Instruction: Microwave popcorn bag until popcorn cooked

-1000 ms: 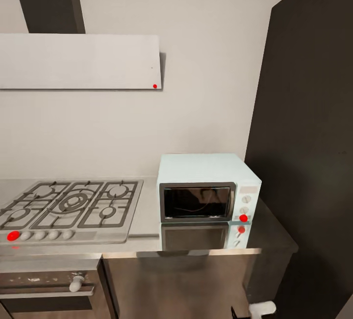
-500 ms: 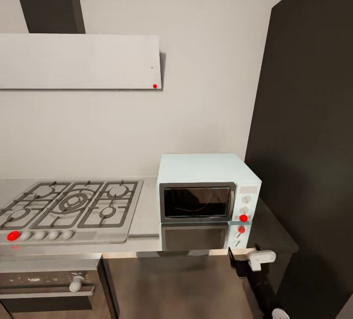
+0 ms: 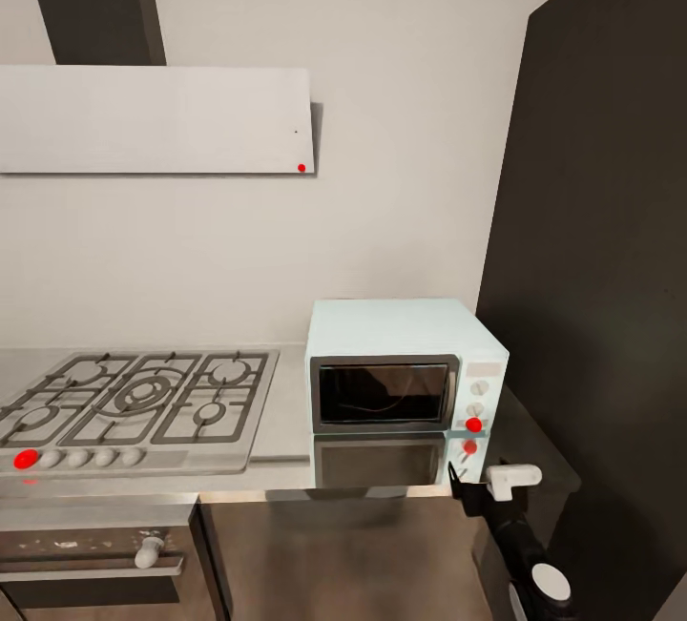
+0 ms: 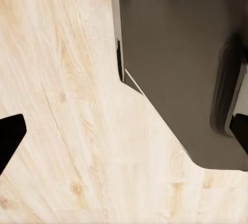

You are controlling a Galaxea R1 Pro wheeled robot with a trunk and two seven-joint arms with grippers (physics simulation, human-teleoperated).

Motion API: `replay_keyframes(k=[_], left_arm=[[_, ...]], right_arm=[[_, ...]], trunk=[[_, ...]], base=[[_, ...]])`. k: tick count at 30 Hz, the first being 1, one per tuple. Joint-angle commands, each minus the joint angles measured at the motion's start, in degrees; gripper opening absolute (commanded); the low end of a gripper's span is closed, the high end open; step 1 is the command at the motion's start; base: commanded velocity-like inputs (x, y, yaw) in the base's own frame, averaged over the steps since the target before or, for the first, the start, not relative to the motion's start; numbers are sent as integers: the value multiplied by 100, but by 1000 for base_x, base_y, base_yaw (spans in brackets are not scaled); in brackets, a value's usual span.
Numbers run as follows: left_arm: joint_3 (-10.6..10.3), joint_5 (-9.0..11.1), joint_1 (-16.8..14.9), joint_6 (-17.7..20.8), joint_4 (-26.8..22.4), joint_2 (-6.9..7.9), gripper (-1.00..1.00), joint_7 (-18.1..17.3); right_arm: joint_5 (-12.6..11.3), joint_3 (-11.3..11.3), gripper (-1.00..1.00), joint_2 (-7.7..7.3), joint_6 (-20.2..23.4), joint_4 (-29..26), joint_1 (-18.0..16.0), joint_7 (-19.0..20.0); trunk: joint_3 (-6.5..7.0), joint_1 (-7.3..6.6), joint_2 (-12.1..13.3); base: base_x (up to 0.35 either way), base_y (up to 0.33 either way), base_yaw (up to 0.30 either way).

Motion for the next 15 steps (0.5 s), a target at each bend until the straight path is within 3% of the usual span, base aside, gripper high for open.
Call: replay_keyframes(k=[1, 10, 15], left_arm=[[-44, 1, 2, 31, -12, 3, 100, -21], [-44, 2, 2, 31, -14, 3, 100, -21], [-44, -2, 2, 31, -10, 3, 100, -21]], right_arm=[[60, -15, 100, 7, 178, -37, -12, 22], [67, -20, 100, -2, 826, -65, -42, -29], [68, -25, 100, -8, 983, -65, -351, -36]], trunk=[[-3, 2, -4], [-3, 2, -4], [-3, 2, -4]], base=[[0, 0, 0], [0, 0, 0], [0, 0, 0]])
